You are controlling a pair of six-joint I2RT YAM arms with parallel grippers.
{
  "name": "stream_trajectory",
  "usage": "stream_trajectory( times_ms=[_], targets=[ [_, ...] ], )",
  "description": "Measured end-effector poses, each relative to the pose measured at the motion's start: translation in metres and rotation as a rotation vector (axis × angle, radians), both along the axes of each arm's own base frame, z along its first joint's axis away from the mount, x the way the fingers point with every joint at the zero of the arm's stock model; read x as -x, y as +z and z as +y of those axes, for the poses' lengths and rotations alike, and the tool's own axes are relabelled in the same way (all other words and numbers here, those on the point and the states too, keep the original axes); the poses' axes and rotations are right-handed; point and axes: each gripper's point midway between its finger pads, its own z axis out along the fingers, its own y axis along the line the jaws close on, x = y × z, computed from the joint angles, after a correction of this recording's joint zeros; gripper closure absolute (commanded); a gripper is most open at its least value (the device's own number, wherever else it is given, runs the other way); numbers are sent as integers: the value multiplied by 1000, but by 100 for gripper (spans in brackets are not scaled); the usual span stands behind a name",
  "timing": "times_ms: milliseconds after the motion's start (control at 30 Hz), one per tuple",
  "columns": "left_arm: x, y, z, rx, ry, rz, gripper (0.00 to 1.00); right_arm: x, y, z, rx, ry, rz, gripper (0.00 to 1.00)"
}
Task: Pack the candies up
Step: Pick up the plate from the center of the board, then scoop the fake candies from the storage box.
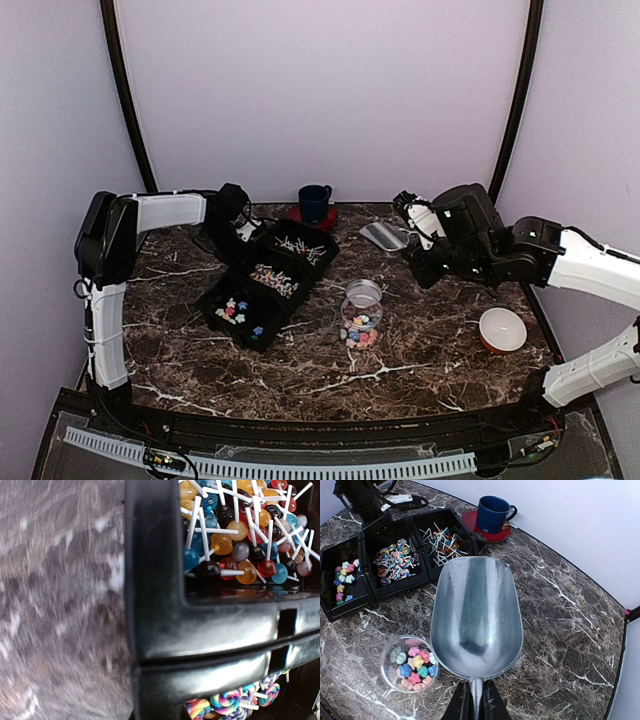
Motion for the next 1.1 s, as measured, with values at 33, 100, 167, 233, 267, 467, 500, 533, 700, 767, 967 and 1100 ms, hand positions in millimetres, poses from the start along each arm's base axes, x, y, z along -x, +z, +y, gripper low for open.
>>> stream_trajectory(
  times_ms=[33, 100, 167, 233, 267, 467, 500, 533, 700, 767, 967, 1100],
  targets=[
    [5, 0, 2, 2, 7, 5, 100, 1, 3, 5, -2, 19, 2, 100],
    [18, 0, 5, 11, 20, 19, 100, 5, 10, 17, 3, 65, 4, 100],
    [33, 0, 9, 24, 36, 31, 100, 11, 14, 32, 19, 119, 11, 100],
    [48, 2, 12, 45, 53, 49, 100, 18, 14, 51, 47, 181, 23, 100],
    [55, 2, 13, 57, 61, 58, 100, 21, 12, 58, 63, 205, 31, 100],
    [95, 3, 14, 147, 116, 115, 100, 32, 6, 97, 174, 321, 83, 100],
    [99, 3, 14, 154, 123, 120, 100, 33, 7, 103, 187, 337, 86, 100],
    [101, 4, 14, 155, 125, 119, 100, 34, 8, 109, 202, 352, 91, 100],
    [101, 4, 18, 98, 134, 69, 100, 37, -1, 136, 304, 410, 110, 100],
    [99, 8, 20, 78, 136, 42, 100, 37, -15, 144, 367, 425, 130, 100],
    [95, 16, 25, 42, 139, -22, 100, 36, -53, 163, 539, 455, 166, 100],
    [98, 19, 24, 5, 117, -52, 100, 33, -58, 170, 590, 454, 153, 100]
  ],
)
